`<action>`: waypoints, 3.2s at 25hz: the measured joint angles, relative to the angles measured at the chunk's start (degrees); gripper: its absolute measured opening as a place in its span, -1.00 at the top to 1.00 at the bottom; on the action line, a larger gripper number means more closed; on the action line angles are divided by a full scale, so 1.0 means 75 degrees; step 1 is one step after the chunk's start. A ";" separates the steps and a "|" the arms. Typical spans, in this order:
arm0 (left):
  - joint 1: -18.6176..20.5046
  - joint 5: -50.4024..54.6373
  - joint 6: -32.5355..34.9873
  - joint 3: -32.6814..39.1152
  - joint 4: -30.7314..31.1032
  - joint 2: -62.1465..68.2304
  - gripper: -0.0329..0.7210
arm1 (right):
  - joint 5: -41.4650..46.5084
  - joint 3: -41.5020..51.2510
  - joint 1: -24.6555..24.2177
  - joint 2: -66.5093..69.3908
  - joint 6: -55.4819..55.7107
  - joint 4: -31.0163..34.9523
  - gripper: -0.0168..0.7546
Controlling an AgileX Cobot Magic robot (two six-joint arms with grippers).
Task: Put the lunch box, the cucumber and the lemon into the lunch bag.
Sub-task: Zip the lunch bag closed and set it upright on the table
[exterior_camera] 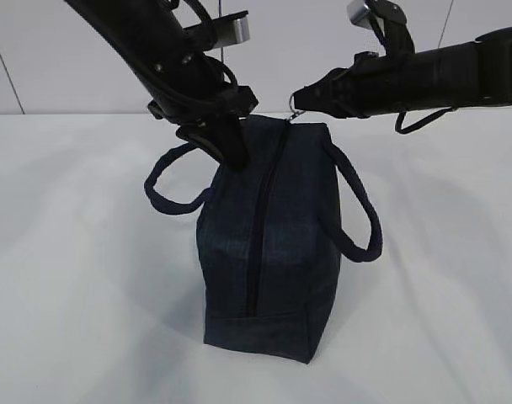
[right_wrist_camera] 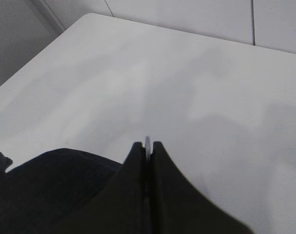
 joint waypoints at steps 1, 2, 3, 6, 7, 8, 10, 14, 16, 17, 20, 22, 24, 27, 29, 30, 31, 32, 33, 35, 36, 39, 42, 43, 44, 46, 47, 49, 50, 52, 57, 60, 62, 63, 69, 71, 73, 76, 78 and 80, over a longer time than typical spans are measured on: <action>0.0000 0.0022 0.0000 0.0000 0.0013 -0.0032 0.93 | 0.0019 -0.0035 -0.0038 0.0000 0.0016 0.0000 0.94; 0.0000 0.0019 0.0000 0.0000 0.0032 -0.0073 0.93 | 0.0053 -0.0058 -0.0067 0.0000 0.0031 0.0000 0.94; 0.0000 0.0019 0.0000 0.0000 0.0031 -0.0104 0.93 | 0.0070 -0.0108 -0.0085 0.0000 0.0031 0.0000 0.94; -0.0016 0.0019 0.0000 0.0000 0.0064 -0.0218 0.93 | 0.0148 -0.0176 -0.0099 0.0000 0.0043 -0.0041 0.94; -0.0046 0.0019 0.0000 0.0000 0.0105 -0.0253 0.93 | 0.0166 -0.0190 -0.0099 0.0000 0.0043 -0.0055 0.94; -0.0082 0.0019 0.0000 0.0000 0.0133 -0.0316 0.93 | 0.0166 -0.0191 -0.0099 0.0000 0.0043 -0.0061 0.94; -0.0151 0.0025 0.0000 0.0000 0.0180 -0.0507 0.93 | 0.0166 -0.0221 -0.0099 0.0000 0.0043 -0.0061 0.94; -0.0344 0.0086 0.0000 0.0000 0.0279 -0.0858 0.93 | 0.0166 -0.0233 -0.0099 0.0000 0.0047 -0.0061 0.94; -0.0440 0.0128 0.0000 0.0000 0.0336 -0.0995 0.93 | 0.0166 -0.0233 -0.0129 0.0000 0.0060 -0.0061 0.94; -0.0476 0.0149 0.0000 0.0000 0.0356 -0.1064 0.93 | 0.0166 -0.0233 -0.0147 0.0000 0.0060 -0.0061 0.94; -0.0622 0.0157 -0.0017 0.0014 0.0420 -0.1204 0.93 | 0.0166 -0.0233 -0.0193 0.0000 0.0060 -0.0061 0.94; -0.0745 0.0163 -0.0046 0.0014 0.0420 -0.1294 0.93 | 0.0152 -0.0233 -0.0193 0.0000 0.0063 -0.0061 0.94; -0.0858 0.0163 -0.0085 0.0014 0.0431 -0.1402 0.93 | 0.0152 -0.0233 -0.0196 0.0000 0.0063 -0.0074 0.94; -0.0963 0.0163 -0.0133 0.0014 0.0431 -0.1587 0.93 | 0.0185 -0.0233 -0.0209 0.0000 0.0063 -0.0074 0.94; -0.0977 0.0163 -0.0184 0.0014 0.0431 -0.1703 0.93 | 0.0215 -0.0233 -0.0209 0.0000 0.0077 -0.0074 0.94; -0.0977 0.0163 -0.0196 0.0014 0.0450 -0.1769 0.93 | 0.0275 -0.0250 -0.0209 0.0000 0.0077 -0.0059 0.94; -0.0977 0.0163 -0.0226 0.0028 0.0484 -0.1826 0.93 | 0.0311 -0.0250 -0.0209 0.0000 0.0093 -0.0059 0.94; -0.0977 0.0163 -0.0240 0.0028 0.0516 -0.1878 0.93 | 0.0340 -0.0250 -0.0209 0.0000 0.0093 -0.0059 0.94; -0.0977 0.0163 -0.0241 0.0028 0.0529 -0.1926 0.93 | 0.0378 -0.0250 -0.0209 0.0000 0.0093 -0.0046 0.94; -0.0977 0.0175 -0.0253 0.0044 0.0585 -0.2022 0.93 | 0.0463 -0.0250 -0.0209 0.0000 0.0093 -0.0028 0.94; -0.0977 0.0175 -0.0253 0.0044 0.0585 -0.2057 0.93 | 0.0486 -0.0259 -0.0209 0.0000 0.0107 -0.0028 0.94; -0.0977 0.0190 -0.0272 0.0044 0.0599 -0.2131 0.93 | 0.0629 -0.0259 -0.0209 0.0000 0.0109 0.0032 0.94; -0.0977 0.0221 -0.0390 0.0044 0.0582 -0.2147 0.93 | 0.0727 -0.0259 -0.0209 0.0000 0.0109 0.0032 0.94; -0.0977 0.0235 -0.0393 0.0044 0.0567 -0.2147 0.93 | 0.0759 -0.0298 -0.0209 0.0000 0.0109 0.0032 0.94; -0.0977 0.0235 -0.0405 0.0044 0.0547 -0.2147 0.93 | 0.0820 -0.0334 -0.0209 0.0000 0.0109 0.0032 0.94; -0.0977 0.0250 -0.0410 0.0044 0.0464 -0.2177 0.93 | 0.0945 -0.0527 -0.0209 0.0000 0.0109 0.0001 0.92; -0.0977 0.0266 -0.0423 0.0044 0.0445 -0.2179 0.93 | 0.1006 -0.0640 -0.0224 0.0000 0.0109 -0.0018 0.86; -0.0977 0.0332 -0.0441 0.0044 0.0399 -0.2229 0.93 | 0.1113 -0.0870 -0.0252 0.0000 0.0226 -0.0034 0.63; -0.0977 0.0388 -0.0441 0.0044 0.0385 -0.2258 0.93 | 0.1164 -0.0998 -0.0273 0.0000 0.0335 -0.0034 0.50; -0.0977 0.0461 -0.0447 0.0044 0.0386 -0.2288 0.93 | 0.1215 -0.1234 -0.0332 0.0000 0.0637 -0.0052 0.19; -0.0977 0.0479 -0.0478 0.0044 0.0370 -0.2288 0.93 | 0.1373 -0.1591 -0.0841 -0.0342 0.1282 -0.0113 -0.05; -0.0977 0.0479 -0.0522 0.0044 0.0303 -0.2236 0.93 | 0.1403 -0.1659 -0.1323 -0.0817 0.1622 -0.0113 -0.07; -0.0992 0.0339 -0.0562 0.0044 0.0213 -0.2108 0.93 | 0.1400 -0.1672 -0.1608 -0.1091 0.1754 -0.0113 -0.07; -0.0992 0.0229 -0.0593 0.0044 0.0183 -0.2001 0.93 | 0.1405 -0.1672 -0.1748 -0.1221 0.1809 -0.0120 -0.07; -0.0849 -0.0892 -0.0648 0.0044 -0.0371 -0.1155 0.93 | 0.1524 -0.1672 -0.2092 -0.1722 0.1976 -0.0283 -0.08; -0.0673 -0.1366 -0.0648 0.0044 -0.0794 -0.0911 0.93 | 0.1571 -0.1672 -0.2097 -0.1787 0.1976 -0.0435 -0.08; -0.0428 -0.1749 -0.0648 0.0044 -0.1283 -0.0705 0.93 | 0.1590 -0.1672 -0.2097 -0.1798 0.2043 -0.0650 -0.08; 0.0017 -0.2108 -0.0648 0.0044 -0.1805 -0.0347 0.93 | 0.1590 -0.1672 -0.2097 -0.1798 0.2124 -0.0805 -0.08; 0.0255 -0.2219 -0.0648 0.0044 -0.2004 -0.0086 0.93 | 0.1590 -0.1672 -0.2097 -0.1798 0.2153 -0.0834 -0.08; 0.0466 -0.2375 -0.0654 0.0044 -0.2116 0.0190 0.93 | 0.1590 -0.1672 -0.2097 -0.1798 0.2171 -0.0866 -0.08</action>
